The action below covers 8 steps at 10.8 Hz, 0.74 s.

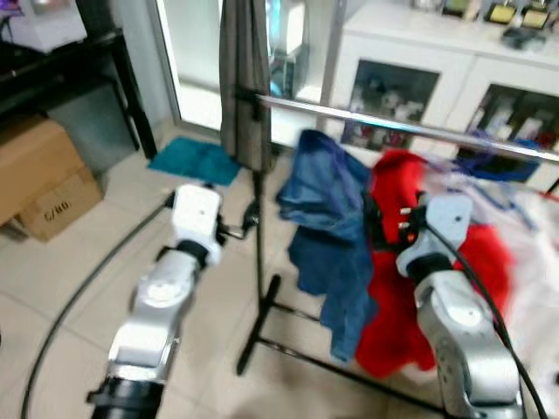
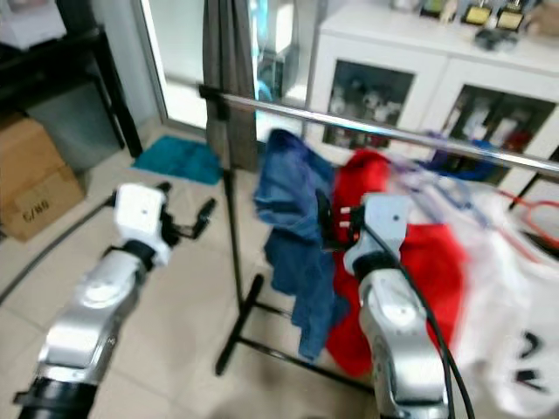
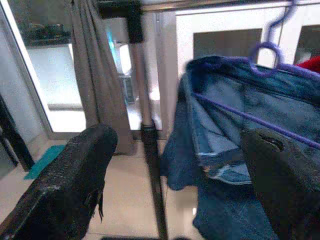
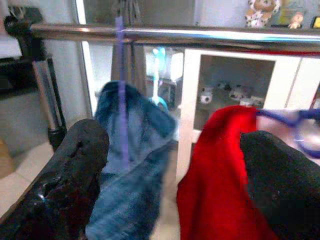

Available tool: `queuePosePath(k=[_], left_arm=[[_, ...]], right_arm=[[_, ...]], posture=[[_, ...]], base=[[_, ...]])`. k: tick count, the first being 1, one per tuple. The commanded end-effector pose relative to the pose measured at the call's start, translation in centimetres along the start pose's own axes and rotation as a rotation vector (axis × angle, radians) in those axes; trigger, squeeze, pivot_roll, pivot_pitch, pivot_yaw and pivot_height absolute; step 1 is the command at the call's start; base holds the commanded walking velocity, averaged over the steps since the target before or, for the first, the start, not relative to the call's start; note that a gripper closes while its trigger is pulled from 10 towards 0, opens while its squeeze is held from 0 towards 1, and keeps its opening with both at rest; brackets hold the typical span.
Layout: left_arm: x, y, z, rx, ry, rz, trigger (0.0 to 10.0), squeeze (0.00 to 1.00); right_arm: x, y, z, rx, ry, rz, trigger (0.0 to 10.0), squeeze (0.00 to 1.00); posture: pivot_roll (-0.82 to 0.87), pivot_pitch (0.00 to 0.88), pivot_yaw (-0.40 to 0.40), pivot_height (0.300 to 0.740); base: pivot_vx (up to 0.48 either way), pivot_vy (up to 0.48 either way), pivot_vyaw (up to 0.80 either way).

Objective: Hang hanger

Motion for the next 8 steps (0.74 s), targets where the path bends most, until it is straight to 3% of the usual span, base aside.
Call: queuePosePath(k=[1, 3, 6, 8], left_arm=[[0.2, 0.6, -0.2, -0.018, 0.000, 0.005, 10.0, 0.00], [0.1, -0.1, -1.0, 0.001, -0.005, 0.032, 10.0, 0.00], [0.4, 0.9, -0.9, -0.186, -0.031, -0.052, 10.0, 0.00], [1.3, 0.1, 0.2, -0.167, -0.017, -0.010, 10.0, 0.00]], right_arm=[[0.0, 0.7, -0.1, -0.006, 0.001, -0.006, 10.0, 0.00], [0.0, 0.3, 0.3, 0.030, -0.003, 0.010, 10.0, 0.00], [1.0, 0.0, 2.0, 0.048, 0.007, -0.037, 10.0, 0.00], [1.4, -0.1, 2.8, 0.095, 0.003, -0.044, 10.0, 0.00]], posture=[[-0.11, 0.000, -0.010, 0.740], [-0.08, 0.000, -0.025, 0.740], [-0.12, 0.000, 0.006, 0.740], [-0.13, 0.000, 0.017, 0.740]], base=[[0.000, -0.480, 0.00], [0.000, -0.467, 0.00], [0.000, 0.000, 0.00], [0.000, 0.000, 0.00]])
Point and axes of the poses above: a point about 5 cm out from each wrist's last joint towards the gripper, its own z axis pointing out of the wrist towards the gripper, its own x axis along the axis of the wrist's last joint, y = z × x, the point moved 2 cm from there along z, pointing out of the wrist towards the gripper, and after that the axes turned 6 degrees about -z, right-handed, at the moved point
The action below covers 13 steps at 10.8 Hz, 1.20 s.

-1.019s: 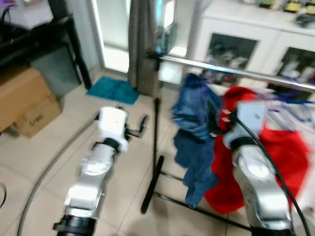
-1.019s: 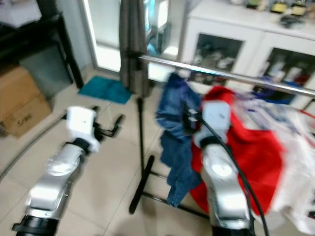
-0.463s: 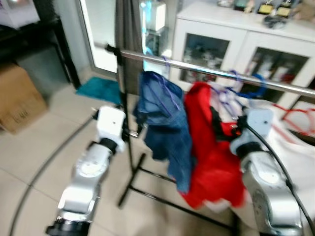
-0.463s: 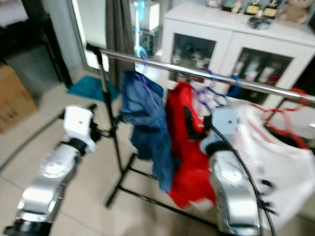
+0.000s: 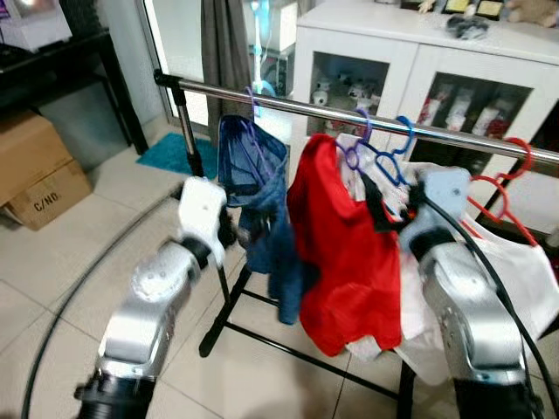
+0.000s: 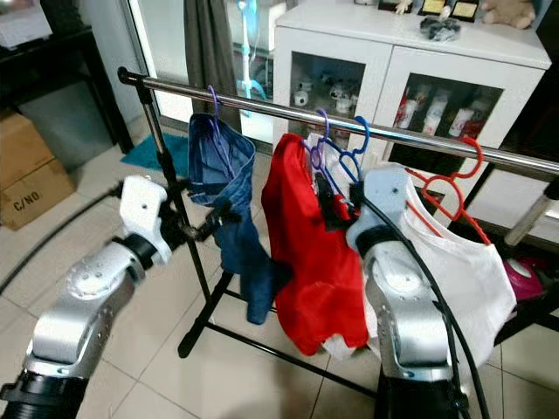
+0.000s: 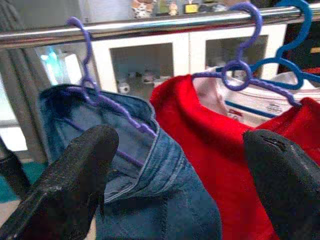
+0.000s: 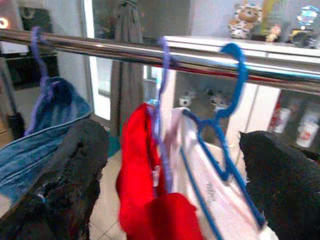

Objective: Hang hanger

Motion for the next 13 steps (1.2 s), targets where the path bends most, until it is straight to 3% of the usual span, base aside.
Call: queuePosePath(k=[1, 3, 5, 7, 8, 11, 13], left_arm=[[-0.4, -1.1, 0.0, 0.056, -0.028, -0.011, 10.0, 0.00], [-0.3, -1.4, 0.4, 0.128, -0.008, 0.004, 10.0, 0.00], [-0.3, -1.0, 0.3, 0.119, 0.007, 0.004, 10.0, 0.00], [-0.7, -1.7, -0.2, 0.152, -0.017, -0.012, 10.0, 0.00], [-0.7, -1.2, 0.6, 0.088, -0.020, -0.024, 10.0, 0.00], [-0.8, -0.3, 1.4, 0.022, -0.020, -0.024, 10.0, 0.00], [-0.7, 0.3, 1.6, -0.027, -0.021, -0.021, 10.0, 0.00]], right_arm=[[0.0, -0.4, 0.2, 0.022, -0.005, 0.010, 10.0, 0.00], [-0.8, -0.5, 0.1, -0.003, -0.030, 0.061, 10.0, 0.00], [-1.3, -0.6, -0.1, -0.018, -0.039, 0.074, 10.0, 0.00], [-2.3, -0.5, -0.8, -0.071, -0.065, 0.108, 10.0, 0.00], [-2.2, -0.7, -1.7, -0.099, -0.058, 0.092, 10.0, 0.00], [-1.6, 0.1, -2.7, -0.138, -0.039, 0.053, 10.0, 0.00], [-0.9, 1.2, -3.1, -0.163, -0.035, 0.019, 10.0, 0.00]], posture=[[-0.13, 0.000, 0.019, 0.740], [-0.09, 0.000, 0.004, 0.740], [-0.08, 0.000, -0.003, 0.740], [-0.07, 0.000, 0.007, 0.740], [-0.15, 0.000, 0.067, 0.740], [-0.19, 0.000, 0.097, 0.740], [-0.18, 0.000, 0.109, 0.740]], base=[[0.000, 0.000, 0.00], [0.000, 0.000, 0.00], [0.000, 0.000, 0.00], [0.000, 0.000, 0.00], [0.322, 0.000, 0.80], [0.326, 0.000, 0.71], [0.156, 0.000, 0.00]])
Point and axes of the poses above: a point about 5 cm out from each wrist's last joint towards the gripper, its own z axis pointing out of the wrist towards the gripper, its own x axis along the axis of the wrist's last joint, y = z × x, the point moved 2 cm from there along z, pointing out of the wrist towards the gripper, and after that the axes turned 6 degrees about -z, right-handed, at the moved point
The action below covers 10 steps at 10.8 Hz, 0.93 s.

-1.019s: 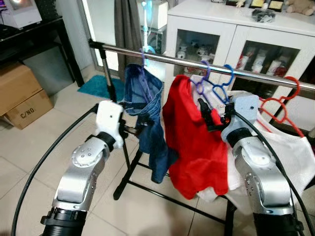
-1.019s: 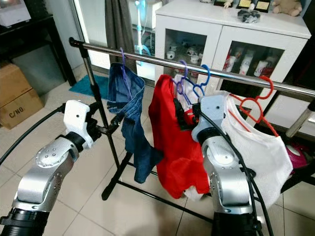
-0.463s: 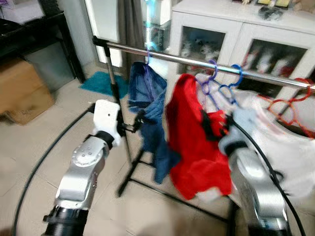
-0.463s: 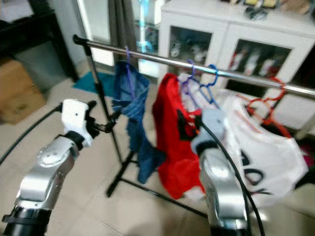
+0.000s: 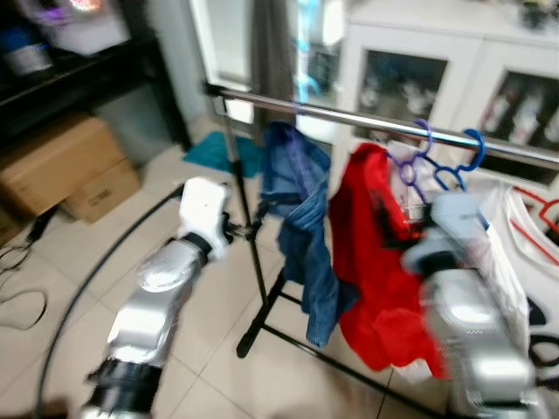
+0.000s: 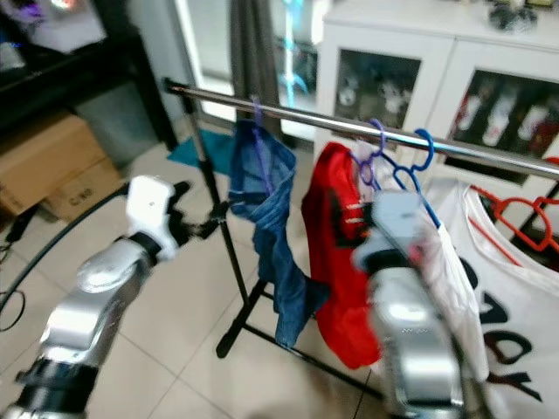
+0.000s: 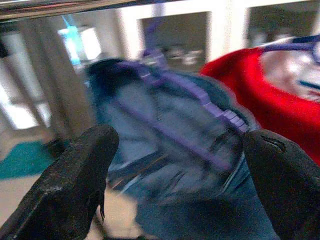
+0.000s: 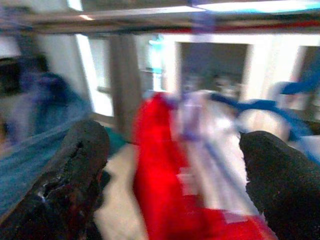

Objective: Hang hanger

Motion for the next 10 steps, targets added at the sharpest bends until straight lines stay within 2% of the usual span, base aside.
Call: queuePosePath(k=[1, 3, 4, 7, 10], left_arm=[[0.3, 0.2, -0.4, -0.064, 0.011, 0.005, 10.0, 0.00], [0.6, 0.5, -0.5, -0.215, -0.005, -0.009, 10.0, 0.00], [1.0, 0.3, -0.9, -0.331, -0.030, -0.006, 10.0, 0.00], [1.6, -0.1, -1.1, -0.434, -0.039, -0.013, 10.0, 0.00], [0.6, 0.7, -1.5, -0.473, -0.079, -0.029, 10.0, 0.00]], right_arm=[[0.8, 0.5, 0.1, -0.007, -0.007, -0.025, 10.0, 0.00], [1.8, 1.7, 0.6, 0.003, -0.011, -0.042, 10.0, 0.00], [2.2, 2.1, 1.3, 0.046, -0.010, -0.010, 10.0, 0.00], [2.8, 2.4, 2.5, 0.157, -0.017, -0.080, 10.0, 0.00], [3.1, 2.9, 3.5, 0.140, -0.035, -0.082, 10.0, 0.00]], posture=[[-0.17, 0.000, 0.104, 0.740], [-0.15, 0.000, 0.091, 0.740], [-0.15, 0.000, 0.073, 0.740], [-0.18, 0.000, 0.064, 0.740], [-0.17, 0.000, 0.074, 0.740]], base=[[0.000, 0.000, 0.00], [0.000, 0.000, 0.00], [0.000, 0.000, 0.00], [0.000, 0.000, 0.00], [0.000, 0.000, 0.00]])
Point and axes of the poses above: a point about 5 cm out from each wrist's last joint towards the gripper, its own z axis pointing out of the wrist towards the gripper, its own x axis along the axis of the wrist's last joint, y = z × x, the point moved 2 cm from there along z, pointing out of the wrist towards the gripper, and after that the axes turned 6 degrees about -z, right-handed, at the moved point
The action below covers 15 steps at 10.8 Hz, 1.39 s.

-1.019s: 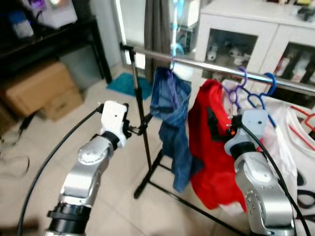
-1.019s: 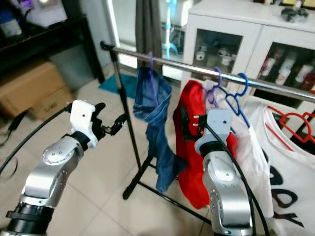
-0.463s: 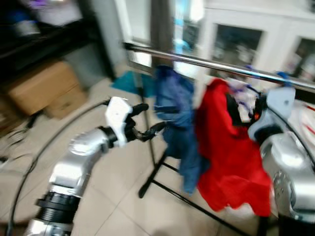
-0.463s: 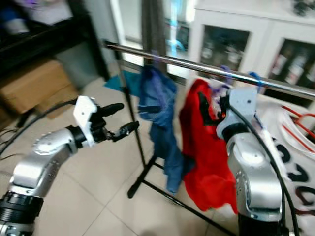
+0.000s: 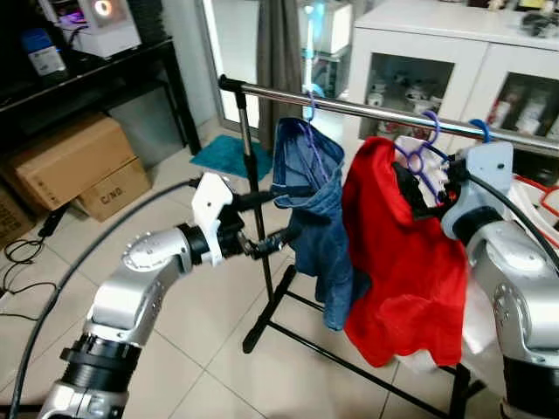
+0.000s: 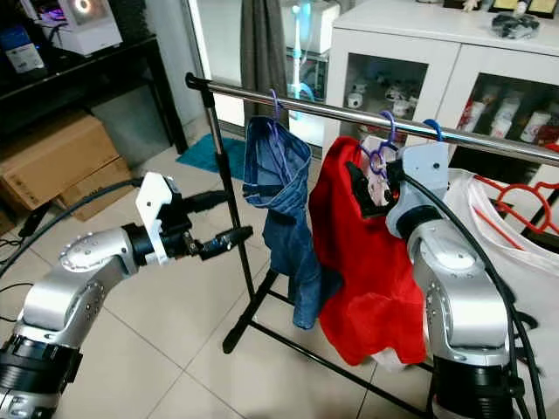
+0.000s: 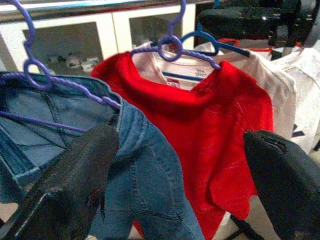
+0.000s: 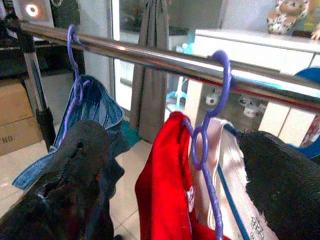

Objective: Hang hanger

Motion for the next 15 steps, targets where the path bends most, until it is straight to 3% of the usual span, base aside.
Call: queuePosePath(k=[1, 3, 7, 9, 11, 15], left_arm=[[0.0, 0.1, -0.2, -0.011, -0.014, 0.003, 10.0, 0.00], [-0.2, 0.6, -0.3, -0.029, -0.022, -0.003, 10.0, 0.00], [-0.9, 1.4, -0.3, -0.061, -0.044, -0.015, 10.0, 0.00], [-0.9, 1.5, -0.1, -0.067, -0.047, -0.013, 10.0, 0.00], [-0.8, 1.2, -0.2, -0.055, -0.044, -0.009, 10.0, 0.00], [-0.7, 1.1, -0.4, -0.045, -0.047, 0.000, 10.0, 0.00]], right_arm=[[-0.3, 0.1, 0.4, -0.002, -0.034, 0.010, 10.0, 0.00], [-1.0, -0.1, 1.0, 0.047, -0.075, 0.029, 10.0, 0.00], [-1.4, 1.2, 3.2, 0.031, -0.125, 0.010, 10.0, 0.00], [-1.4, 2.2, 3.8, -0.031, -0.156, 0.080, 10.0, 0.00], [-1.1, 2.5, 3.7, -0.042, -0.174, 0.130, 10.0, 0.00], [-0.2, 2.4, 2.8, -0.018, -0.177, 0.120, 10.0, 0.00]], posture=[[-0.17, 0.000, 0.071, 0.740], [-0.16, 0.000, 0.067, 0.740], [-0.17, 0.000, 0.053, 0.740], [-0.16, 0.000, 0.051, 0.740], [-0.16, 0.000, 0.051, 0.740], [-0.14, 0.000, 0.043, 0.740]], base=[[0.000, 0.000, 0.00], [0.000, 0.000, 0.00], [0.000, 0.000, 0.00], [0.000, 0.000, 0.00], [0.000, 0.000, 0.00], [0.000, 0.000, 0.00]])
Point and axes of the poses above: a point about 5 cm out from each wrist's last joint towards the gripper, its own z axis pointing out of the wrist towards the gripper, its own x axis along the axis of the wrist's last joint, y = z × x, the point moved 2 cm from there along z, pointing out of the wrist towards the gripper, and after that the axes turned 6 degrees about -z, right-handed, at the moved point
